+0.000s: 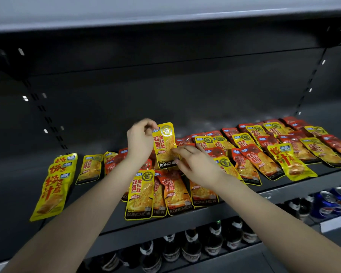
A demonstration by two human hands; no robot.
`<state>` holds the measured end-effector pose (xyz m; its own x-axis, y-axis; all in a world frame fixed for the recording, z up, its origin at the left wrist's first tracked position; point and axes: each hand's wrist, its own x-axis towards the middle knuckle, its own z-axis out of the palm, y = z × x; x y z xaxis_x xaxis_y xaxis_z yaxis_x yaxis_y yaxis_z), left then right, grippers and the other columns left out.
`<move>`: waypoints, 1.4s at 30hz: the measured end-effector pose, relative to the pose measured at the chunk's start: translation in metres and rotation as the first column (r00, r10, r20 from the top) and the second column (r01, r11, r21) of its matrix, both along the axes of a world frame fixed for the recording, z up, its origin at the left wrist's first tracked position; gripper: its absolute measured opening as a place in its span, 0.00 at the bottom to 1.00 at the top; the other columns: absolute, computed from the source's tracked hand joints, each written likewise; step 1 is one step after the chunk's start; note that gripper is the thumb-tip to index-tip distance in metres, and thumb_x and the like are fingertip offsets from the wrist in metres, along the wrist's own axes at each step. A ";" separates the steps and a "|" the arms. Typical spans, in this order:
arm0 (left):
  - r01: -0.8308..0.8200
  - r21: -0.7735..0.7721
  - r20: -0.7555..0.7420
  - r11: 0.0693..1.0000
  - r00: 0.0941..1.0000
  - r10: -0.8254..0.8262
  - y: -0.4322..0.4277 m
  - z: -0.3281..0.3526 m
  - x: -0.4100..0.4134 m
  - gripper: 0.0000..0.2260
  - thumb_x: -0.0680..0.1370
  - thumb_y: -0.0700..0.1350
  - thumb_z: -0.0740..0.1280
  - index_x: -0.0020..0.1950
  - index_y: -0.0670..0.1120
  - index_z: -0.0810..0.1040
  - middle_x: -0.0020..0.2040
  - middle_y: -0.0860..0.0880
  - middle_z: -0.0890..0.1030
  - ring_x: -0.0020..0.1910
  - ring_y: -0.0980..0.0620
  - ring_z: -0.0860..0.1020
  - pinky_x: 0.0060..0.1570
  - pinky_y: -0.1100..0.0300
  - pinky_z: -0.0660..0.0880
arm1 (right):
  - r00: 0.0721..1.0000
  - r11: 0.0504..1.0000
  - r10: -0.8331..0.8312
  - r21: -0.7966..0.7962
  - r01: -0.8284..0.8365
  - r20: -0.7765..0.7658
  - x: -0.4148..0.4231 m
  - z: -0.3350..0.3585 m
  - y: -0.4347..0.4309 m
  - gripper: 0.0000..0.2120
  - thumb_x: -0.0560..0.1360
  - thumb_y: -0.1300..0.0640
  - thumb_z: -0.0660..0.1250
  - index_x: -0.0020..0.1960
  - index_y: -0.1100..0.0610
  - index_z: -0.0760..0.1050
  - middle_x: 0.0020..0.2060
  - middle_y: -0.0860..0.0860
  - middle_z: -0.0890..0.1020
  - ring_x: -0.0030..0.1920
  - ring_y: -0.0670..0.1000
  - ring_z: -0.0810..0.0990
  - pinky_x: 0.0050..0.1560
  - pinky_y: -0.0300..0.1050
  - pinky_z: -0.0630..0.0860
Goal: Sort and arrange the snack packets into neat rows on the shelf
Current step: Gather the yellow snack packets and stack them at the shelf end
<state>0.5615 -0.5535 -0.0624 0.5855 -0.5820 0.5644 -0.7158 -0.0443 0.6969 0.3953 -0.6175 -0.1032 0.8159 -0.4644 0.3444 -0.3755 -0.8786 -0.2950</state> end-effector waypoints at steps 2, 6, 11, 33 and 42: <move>-0.026 -0.006 -0.008 1.000 1.000 0.026 0.007 0.002 0.005 0.16 0.74 0.28 0.58 0.38 0.48 0.75 0.42 0.51 0.80 0.44 0.51 0.77 0.44 0.64 0.68 | 1.000 1.000 0.024 0.000 -0.024 0.011 0.008 0.000 0.002 0.19 0.80 0.52 0.57 0.69 0.53 0.67 0.65 0.49 0.72 0.68 0.51 0.67 0.74 0.56 0.51; -0.081 -0.014 0.002 0.997 0.997 0.081 0.031 0.006 0.021 0.16 0.74 0.29 0.58 0.38 0.48 0.75 0.42 0.51 0.79 0.45 0.50 0.78 0.46 0.57 0.73 | 0.996 0.997 0.080 0.008 -0.080 0.035 0.030 0.002 0.017 0.18 0.79 0.52 0.58 0.69 0.53 0.68 0.65 0.50 0.73 0.68 0.51 0.68 0.74 0.54 0.52; -0.169 -0.020 0.006 0.985 0.986 0.170 0.074 0.006 0.047 0.18 0.73 0.28 0.57 0.38 0.50 0.74 0.43 0.50 0.80 0.43 0.51 0.77 0.43 0.58 0.72 | 0.985 0.985 0.172 -0.004 -0.172 0.022 0.063 0.001 0.047 0.19 0.80 0.53 0.57 0.69 0.53 0.67 0.65 0.50 0.72 0.68 0.51 0.67 0.74 0.53 0.51; -0.309 0.118 -0.052 0.944 0.947 0.317 0.173 -0.024 0.115 0.16 0.75 0.29 0.57 0.38 0.48 0.75 0.48 0.47 0.80 0.45 0.52 0.77 0.36 0.69 0.67 | 0.937 0.938 0.346 0.003 -0.347 -0.054 0.135 -0.022 0.133 0.19 0.80 0.52 0.57 0.69 0.55 0.68 0.64 0.51 0.73 0.66 0.53 0.69 0.74 0.51 0.49; -0.170 0.211 0.035 0.963 0.985 0.166 0.163 -0.044 0.119 0.16 0.72 0.28 0.63 0.46 0.48 0.78 0.54 0.50 0.74 0.46 0.61 0.72 0.40 0.78 0.65 | 0.950 0.957 0.288 0.004 -0.290 -0.117 0.136 -0.031 0.132 0.20 0.80 0.52 0.58 0.71 0.56 0.66 0.65 0.53 0.71 0.68 0.54 0.67 0.74 0.51 0.47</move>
<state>0.6801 -0.3908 -0.1062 0.6769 -0.5836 0.4486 -0.6966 -0.3110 0.6465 0.5317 -0.4854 -0.1338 0.9491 -0.1986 0.2446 -0.1355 -0.9581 -0.2522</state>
